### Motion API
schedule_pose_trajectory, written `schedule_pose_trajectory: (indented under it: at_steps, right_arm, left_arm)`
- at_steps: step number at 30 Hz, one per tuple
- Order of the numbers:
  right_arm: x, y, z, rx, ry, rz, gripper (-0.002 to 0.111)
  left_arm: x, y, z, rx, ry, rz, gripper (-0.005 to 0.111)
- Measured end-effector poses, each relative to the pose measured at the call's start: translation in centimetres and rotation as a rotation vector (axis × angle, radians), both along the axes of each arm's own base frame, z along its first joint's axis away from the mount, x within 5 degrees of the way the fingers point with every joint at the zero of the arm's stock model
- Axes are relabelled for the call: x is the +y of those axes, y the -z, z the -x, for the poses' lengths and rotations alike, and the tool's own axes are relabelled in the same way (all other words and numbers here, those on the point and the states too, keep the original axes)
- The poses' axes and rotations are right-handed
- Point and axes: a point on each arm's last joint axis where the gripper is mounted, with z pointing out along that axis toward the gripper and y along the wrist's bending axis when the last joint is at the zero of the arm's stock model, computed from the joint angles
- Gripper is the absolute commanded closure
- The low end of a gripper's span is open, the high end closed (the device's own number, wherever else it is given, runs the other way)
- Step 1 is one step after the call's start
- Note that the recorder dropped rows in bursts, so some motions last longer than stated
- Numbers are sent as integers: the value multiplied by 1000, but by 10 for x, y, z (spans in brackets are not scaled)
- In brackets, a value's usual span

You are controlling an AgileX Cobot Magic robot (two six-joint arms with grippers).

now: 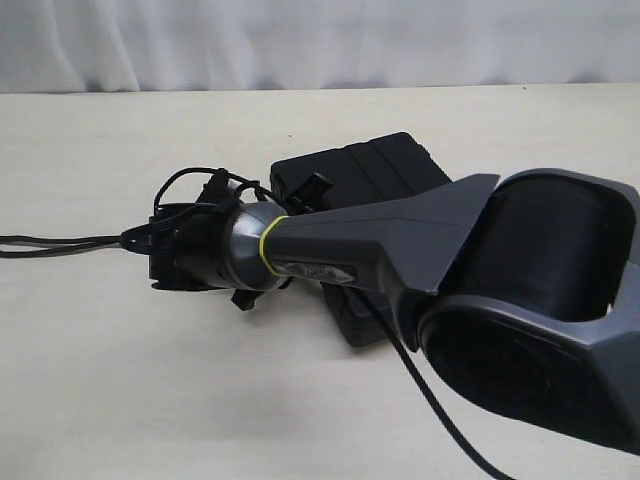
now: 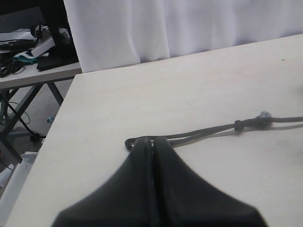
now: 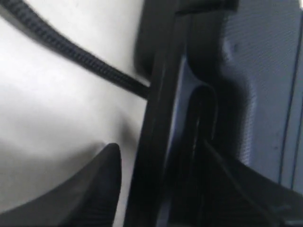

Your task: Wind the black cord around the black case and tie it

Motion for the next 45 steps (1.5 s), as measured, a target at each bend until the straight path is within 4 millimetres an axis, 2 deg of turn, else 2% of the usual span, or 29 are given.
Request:
schedule_pose_trajectory:
  at_steps: [3, 10, 15, 17, 20, 28, 32, 38, 45]
  right_arm:
    - [0, 0, -1, -13, -9, 11, 73]
    - [-1, 18, -2, -2, -23, 63, 73]
    - [-2, 21, -2, 0, -26, 79, 73]
    - [-2, 20, -2, 0, -29, 80, 80]
    - [-2, 20, -2, 0, -32, 89, 104]
    - [-3, 17, -2, 23, -47, 106, 104]
    - [-3, 1, -1, 43, -43, 56, 104]
    - [-5, -47, 1, 36, -35, -49, 104]
    - [-37, -99, -17, 75, 21, -212, 104]
  left_arm:
    - [0, 0, 0, 0, 0, 0, 107]
    - [0, 0, 0, 0, 0, 0, 107]
    - [0, 0, 0, 0, 0, 0, 107]
    - [0, 0, 0, 0, 0, 0, 107]
    - [0, 0, 0, 0, 0, 0, 107]
    - [0, 0, 0, 0, 0, 0, 107]
    - [0, 0, 0, 0, 0, 0, 107]
    - [0, 0, 0, 0, 0, 0, 107]
    - [0, 0, 0, 0, 0, 0, 107]
